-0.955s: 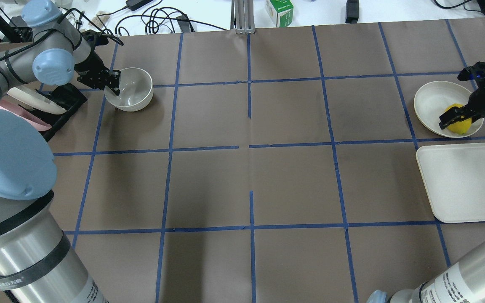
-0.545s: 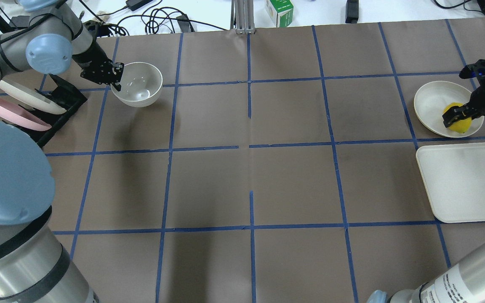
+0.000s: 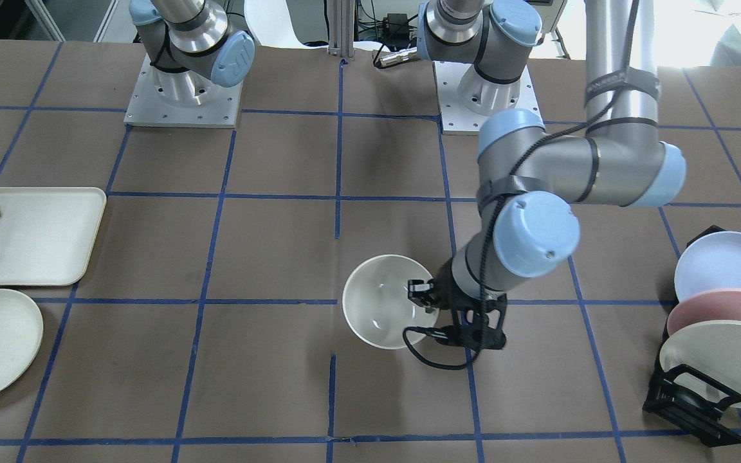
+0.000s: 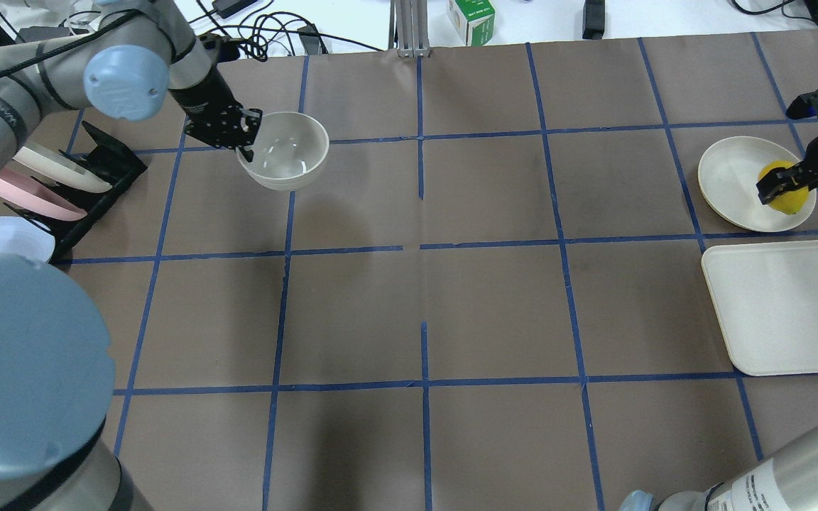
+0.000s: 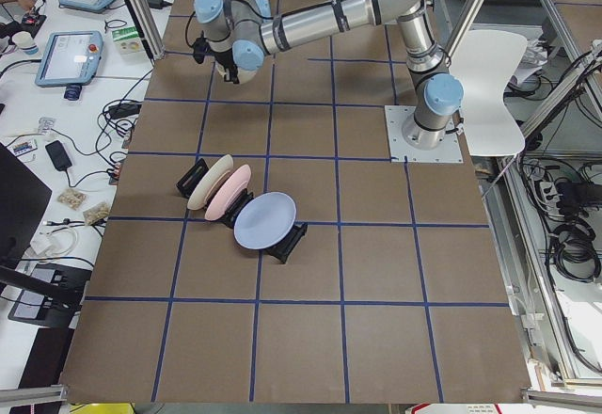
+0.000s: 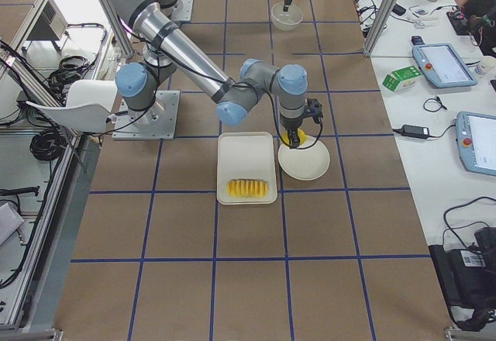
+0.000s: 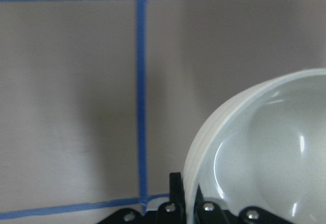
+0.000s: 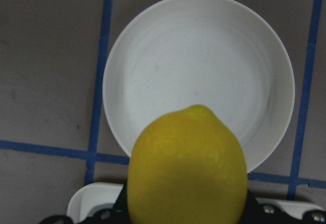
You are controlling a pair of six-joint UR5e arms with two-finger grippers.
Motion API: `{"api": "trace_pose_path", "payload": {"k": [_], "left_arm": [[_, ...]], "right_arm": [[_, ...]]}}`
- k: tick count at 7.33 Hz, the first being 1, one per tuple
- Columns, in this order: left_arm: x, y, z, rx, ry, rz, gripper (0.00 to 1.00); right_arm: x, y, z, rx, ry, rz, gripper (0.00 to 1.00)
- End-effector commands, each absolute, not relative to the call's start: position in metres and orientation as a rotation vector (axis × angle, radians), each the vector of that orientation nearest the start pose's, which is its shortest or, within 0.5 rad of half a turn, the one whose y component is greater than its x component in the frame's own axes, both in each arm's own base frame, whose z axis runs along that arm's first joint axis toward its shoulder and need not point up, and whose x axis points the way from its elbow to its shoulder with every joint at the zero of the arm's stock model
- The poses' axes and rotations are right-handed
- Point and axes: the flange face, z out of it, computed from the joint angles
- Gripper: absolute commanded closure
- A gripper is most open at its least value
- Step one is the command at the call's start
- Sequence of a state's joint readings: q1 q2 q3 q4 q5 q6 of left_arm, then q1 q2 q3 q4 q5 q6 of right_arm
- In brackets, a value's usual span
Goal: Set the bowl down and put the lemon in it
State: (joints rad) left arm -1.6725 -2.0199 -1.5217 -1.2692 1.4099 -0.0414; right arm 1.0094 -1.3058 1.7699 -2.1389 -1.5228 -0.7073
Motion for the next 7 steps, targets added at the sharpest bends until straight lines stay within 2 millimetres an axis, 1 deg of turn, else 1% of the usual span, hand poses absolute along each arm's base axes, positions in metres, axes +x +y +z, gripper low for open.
{"api": "trace_pose_path", "payload": {"k": [1, 2, 3, 4, 5, 6, 7], "left_arm": [[-0.249, -0.576, 0.25, 0.142, 3.302, 0.088, 1.0], [-0.252, -0.571, 0.23, 0.12, 3.313, -0.023, 1.0], [-0.259, -0.57, 0.217, 0.13, 3.314, -0.049, 1.0], [-0.261, -0.573, 0.223, 0.136, 3.32, -0.083, 1.0], [-0.263, -0.571, 0.221, 0.13, 3.32, -0.072, 1.0], [-0.264, -0.565, 0.224, 0.097, 3.318, -0.074, 0.22], [-0.261, -0.566, 0.224, 0.082, 3.321, -0.071, 0.0]], "right_arm": [[-0.119, -0.541, 0.356, -0.247, 3.124, -0.108, 0.8], [-0.088, -0.544, 0.357, -0.251, 3.117, -0.093, 0.8], [-0.055, -0.546, 0.355, -0.216, 3.109, -0.067, 0.8], [-0.016, -0.549, 0.354, -0.147, 3.098, -0.064, 0.8], [0.037, -0.549, 0.353, -0.125, 3.094, -0.057, 0.8], [0.091, -0.544, 0.351, -0.085, 3.101, -0.055, 0.8], [0.124, -0.541, 0.346, -0.089, 3.1, -0.044, 0.79]]}}
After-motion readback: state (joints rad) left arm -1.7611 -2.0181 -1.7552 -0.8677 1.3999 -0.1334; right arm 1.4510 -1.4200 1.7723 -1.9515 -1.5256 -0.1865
